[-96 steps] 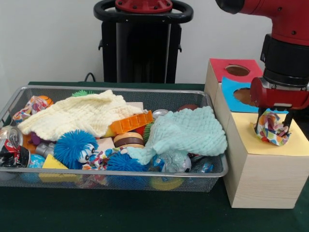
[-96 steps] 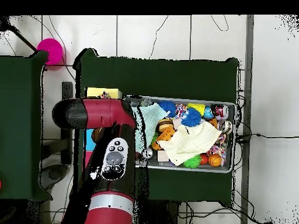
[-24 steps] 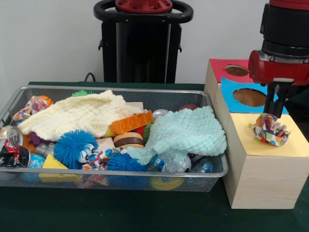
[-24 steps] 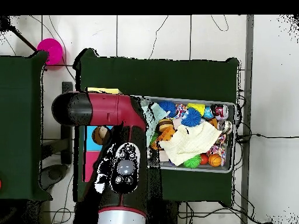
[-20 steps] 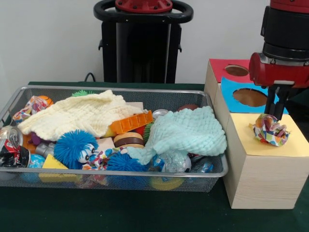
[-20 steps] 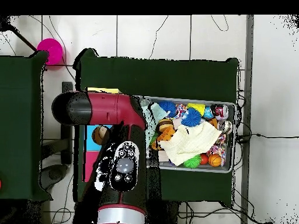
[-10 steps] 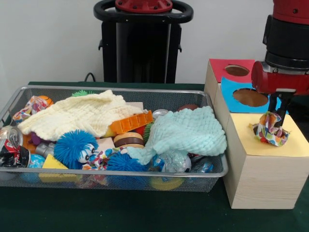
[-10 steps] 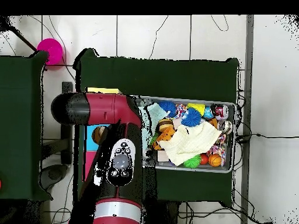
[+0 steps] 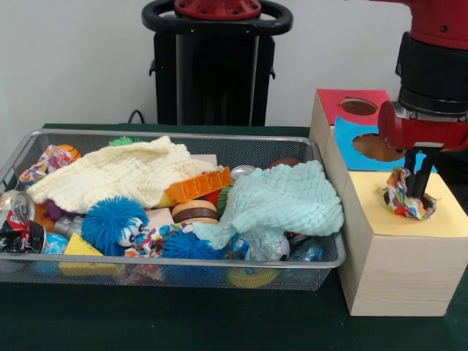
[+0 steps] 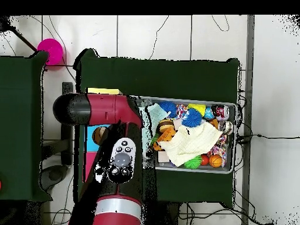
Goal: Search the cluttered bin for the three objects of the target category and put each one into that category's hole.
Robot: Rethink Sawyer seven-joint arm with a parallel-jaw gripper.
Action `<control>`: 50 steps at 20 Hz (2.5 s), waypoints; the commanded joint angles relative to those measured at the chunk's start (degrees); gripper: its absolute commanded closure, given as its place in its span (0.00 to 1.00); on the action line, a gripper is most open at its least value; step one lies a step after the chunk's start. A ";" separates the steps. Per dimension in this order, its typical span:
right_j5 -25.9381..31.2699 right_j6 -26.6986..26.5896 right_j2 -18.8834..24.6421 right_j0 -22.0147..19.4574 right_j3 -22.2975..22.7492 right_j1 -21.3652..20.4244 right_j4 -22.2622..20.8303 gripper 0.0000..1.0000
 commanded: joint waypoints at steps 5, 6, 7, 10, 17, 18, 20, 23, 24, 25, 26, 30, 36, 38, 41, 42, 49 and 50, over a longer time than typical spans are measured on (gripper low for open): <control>-2.04 6.73 4.10 -3.09 -1.88 4.17 -0.60 1.00; -2.25 6.56 4.21 -3.18 -1.96 4.32 -0.69 1.00; -2.42 6.25 4.46 -3.39 -1.87 4.43 -0.72 1.00; -3.24 5.83 4.86 -3.81 -1.63 4.77 -0.96 1.00; -4.83 5.08 5.74 -4.80 -0.80 5.21 -1.53 1.00; -5.23 4.94 5.85 -4.94 -0.67 5.32 -1.71 1.00; -5.72 5.23 5.91 -5.00 -0.33 5.48 -1.91 1.00; -4.60 7.22 4.08 -3.80 -0.99 6.06 -2.30 1.00; -3.57 8.42 3.10 -3.15 -1.24 6.21 -2.18 1.00; -2.42 9.73 2.08 -2.53 -1.34 6.33 -1.99 1.00; -1.64 11.09 1.10 -1.90 -1.38 6.40 -1.81 1.00; 1.74 13.21 0.19 -1.45 -1.30 6.68 -0.34 1.00; 6.18 11.35 1.93 -3.36 -1.57 7.58 0.88 1.00; 7.64 12.11 1.20 -2.98 -1.92 7.82 0.94 1.00; 10.79 12.66 0.48 -2.73 -2.86 8.18 0.93 1.00; 11.61 12.73 0.27 -2.71 -3.13 8.31 0.84 1.00; 15.66 11.30 0.53 -3.74 -6.41 10.50 0.45 1.00; 15.19 10.65 0.80 -4.03 -6.76 10.81 0.36 1.00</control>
